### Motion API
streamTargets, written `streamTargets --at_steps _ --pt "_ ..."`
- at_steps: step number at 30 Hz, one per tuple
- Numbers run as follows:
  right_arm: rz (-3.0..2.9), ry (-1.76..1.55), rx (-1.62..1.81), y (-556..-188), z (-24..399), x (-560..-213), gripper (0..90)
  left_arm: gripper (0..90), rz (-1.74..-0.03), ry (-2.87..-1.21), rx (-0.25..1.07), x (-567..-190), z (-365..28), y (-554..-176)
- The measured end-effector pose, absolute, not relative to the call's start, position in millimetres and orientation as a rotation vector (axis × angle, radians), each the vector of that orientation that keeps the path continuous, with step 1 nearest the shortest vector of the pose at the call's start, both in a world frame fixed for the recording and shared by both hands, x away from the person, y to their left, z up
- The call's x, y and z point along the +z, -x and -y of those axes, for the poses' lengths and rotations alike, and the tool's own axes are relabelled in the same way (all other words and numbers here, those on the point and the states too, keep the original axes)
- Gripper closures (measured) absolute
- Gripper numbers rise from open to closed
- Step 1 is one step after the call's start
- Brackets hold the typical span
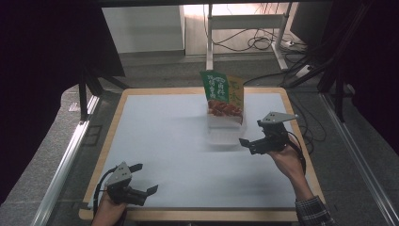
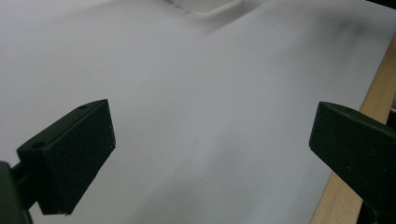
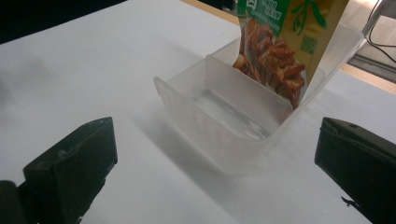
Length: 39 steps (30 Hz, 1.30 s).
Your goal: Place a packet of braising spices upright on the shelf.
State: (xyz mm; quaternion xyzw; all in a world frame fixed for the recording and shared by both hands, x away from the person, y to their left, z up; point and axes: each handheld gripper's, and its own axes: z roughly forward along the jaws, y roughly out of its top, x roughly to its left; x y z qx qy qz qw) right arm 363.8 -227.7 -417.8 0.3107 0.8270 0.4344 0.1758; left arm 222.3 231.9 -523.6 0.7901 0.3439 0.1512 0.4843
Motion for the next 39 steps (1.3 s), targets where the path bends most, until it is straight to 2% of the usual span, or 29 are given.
streamTargets --at_steps 39 --pt "-2.285 -0.955 1.149 -309.7 269.8 -437.8 0.0 0.4 -0.848 -1.915 0.360 -524.0 -232.8 -223.1"
